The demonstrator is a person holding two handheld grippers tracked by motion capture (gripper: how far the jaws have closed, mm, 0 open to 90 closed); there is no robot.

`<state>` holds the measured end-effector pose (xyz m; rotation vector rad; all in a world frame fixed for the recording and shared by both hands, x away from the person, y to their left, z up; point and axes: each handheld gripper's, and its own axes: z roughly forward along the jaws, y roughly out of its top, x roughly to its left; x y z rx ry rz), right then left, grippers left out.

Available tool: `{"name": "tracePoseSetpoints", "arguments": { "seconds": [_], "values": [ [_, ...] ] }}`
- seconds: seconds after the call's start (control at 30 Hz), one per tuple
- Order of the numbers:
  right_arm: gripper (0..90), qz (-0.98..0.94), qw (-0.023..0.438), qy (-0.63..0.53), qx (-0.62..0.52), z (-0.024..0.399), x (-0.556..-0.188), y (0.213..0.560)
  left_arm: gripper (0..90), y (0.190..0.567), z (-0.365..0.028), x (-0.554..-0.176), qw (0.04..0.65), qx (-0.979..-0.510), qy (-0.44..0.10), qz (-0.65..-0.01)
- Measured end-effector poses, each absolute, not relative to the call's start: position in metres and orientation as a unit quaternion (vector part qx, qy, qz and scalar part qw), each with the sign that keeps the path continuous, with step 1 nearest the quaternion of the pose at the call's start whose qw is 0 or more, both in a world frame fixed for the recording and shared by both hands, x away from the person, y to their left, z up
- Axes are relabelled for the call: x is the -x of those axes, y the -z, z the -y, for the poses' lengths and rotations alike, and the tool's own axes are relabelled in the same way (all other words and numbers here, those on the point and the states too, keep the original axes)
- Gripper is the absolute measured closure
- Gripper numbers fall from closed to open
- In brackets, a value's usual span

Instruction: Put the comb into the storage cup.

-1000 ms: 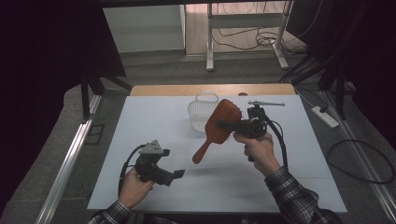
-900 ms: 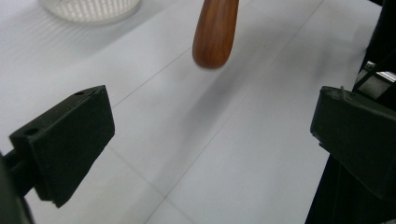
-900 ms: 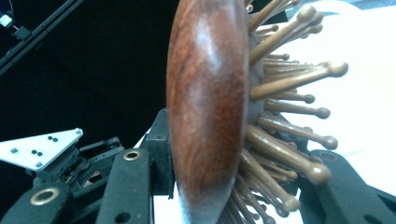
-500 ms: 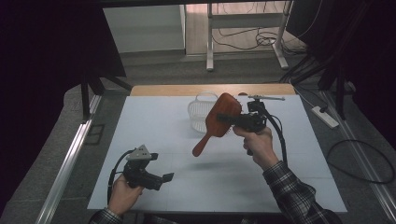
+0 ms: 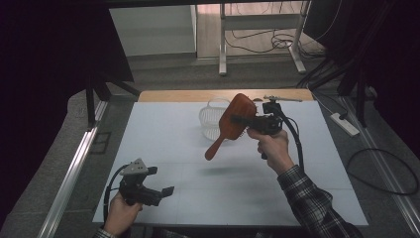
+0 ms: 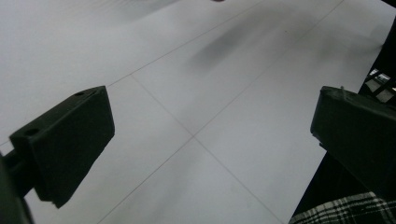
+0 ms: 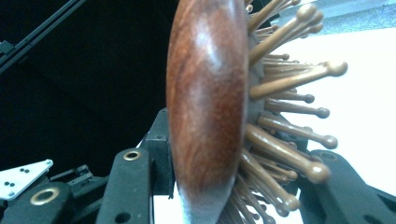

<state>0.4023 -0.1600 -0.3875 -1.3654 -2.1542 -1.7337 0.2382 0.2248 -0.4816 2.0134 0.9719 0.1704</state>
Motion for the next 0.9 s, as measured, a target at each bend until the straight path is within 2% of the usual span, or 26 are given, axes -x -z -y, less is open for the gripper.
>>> {"name": "tracePoseSetpoints", "arguments": {
  "seconds": [0.9],
  "values": [
    [53.4,0.689,0.012,0.567,0.452,0.155,-0.425,0.374,0.0,0.483,-0.246,-0.218,0.425,-0.801,-0.090,-0.411]
  ]
}}
